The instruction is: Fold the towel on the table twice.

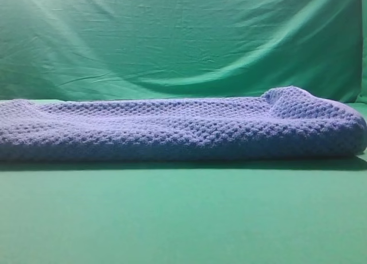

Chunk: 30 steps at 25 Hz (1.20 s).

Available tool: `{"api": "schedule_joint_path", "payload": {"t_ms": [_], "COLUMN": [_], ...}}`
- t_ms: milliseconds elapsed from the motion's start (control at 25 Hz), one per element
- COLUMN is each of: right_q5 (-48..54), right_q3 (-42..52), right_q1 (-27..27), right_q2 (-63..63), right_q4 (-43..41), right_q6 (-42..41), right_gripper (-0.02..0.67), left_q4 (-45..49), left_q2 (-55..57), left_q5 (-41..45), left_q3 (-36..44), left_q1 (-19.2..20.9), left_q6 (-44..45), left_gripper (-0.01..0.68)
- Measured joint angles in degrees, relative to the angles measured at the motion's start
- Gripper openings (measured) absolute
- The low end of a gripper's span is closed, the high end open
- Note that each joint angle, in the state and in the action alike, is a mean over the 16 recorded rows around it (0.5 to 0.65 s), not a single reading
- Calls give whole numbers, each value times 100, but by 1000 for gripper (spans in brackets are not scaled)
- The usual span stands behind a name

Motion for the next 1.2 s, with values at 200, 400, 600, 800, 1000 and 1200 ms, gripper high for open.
{"api": "schedule_joint_path", "payload": {"t_ms": [200, 400, 600, 800, 1000, 1200], "right_q5": [-157, -806, -2044, -3451, -4449, -4893], "right_q3": [231, 793, 1735, 2817, 3677, 4145], "right_q1": [0, 0, 0, 0, 0, 0], "right_q2": [-227, -259, -257, -253, -246, -242], "right_q4": [-32, -112, -223, -299, -292, -252], "right_q6": [-125, -238, -289, -305, -314, -316], "right_gripper": [0, 0, 0, 0, 0, 0], "left_q4": [313, 629, 906, 1108, 1173, 1120], "left_q2": [-110, -112, -112, -112, -112, -112], "left_q5": [-414, -1283, -2389, -3250, -3660, -3733], "left_q3": [330, 925, 1791, 2666, 3249, 3500], "left_q1": [0, 0, 0, 0, 0, 0], "left_q6": [-242, -355, -369, -369, -369, -369], "left_gripper": [0, 0, 0, 0, 0, 0]}}
